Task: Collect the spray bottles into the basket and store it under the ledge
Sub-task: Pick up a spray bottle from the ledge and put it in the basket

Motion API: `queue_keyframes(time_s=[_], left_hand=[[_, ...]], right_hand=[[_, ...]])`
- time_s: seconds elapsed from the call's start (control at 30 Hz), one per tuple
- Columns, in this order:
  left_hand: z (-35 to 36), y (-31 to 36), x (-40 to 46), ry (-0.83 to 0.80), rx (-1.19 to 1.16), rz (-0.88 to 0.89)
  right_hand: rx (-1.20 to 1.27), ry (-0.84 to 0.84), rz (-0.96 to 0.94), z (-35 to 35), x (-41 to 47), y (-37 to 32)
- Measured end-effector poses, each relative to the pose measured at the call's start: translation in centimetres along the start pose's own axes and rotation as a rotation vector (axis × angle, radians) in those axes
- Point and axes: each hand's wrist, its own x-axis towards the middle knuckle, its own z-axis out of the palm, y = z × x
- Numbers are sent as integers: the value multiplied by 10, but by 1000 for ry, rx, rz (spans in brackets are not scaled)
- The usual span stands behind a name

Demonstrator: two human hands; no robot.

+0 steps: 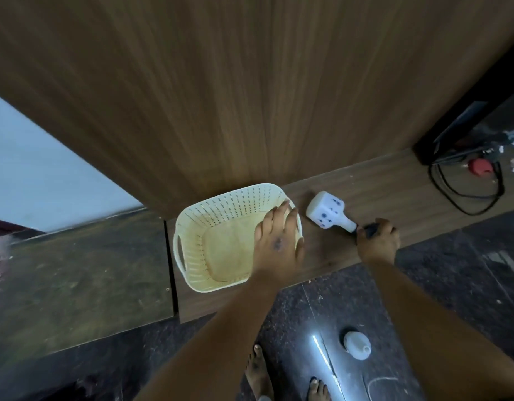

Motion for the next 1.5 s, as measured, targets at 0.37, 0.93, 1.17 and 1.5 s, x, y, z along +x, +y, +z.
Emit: queue_keyframes(time_s=[0.37,0.93,1.17,1.5], left_hand=[[90,58,115,-447,152,-134],[113,56,135,-593,-89,-504],[113,57,129,-619,-289,-581],[131,58,129,-583,-382,-378]], right_hand=[[20,-233,283,25,56,48],[378,-331,535,42,113,50],[633,-301,459,34,96,24],[487,-332,382,46,83,14]])
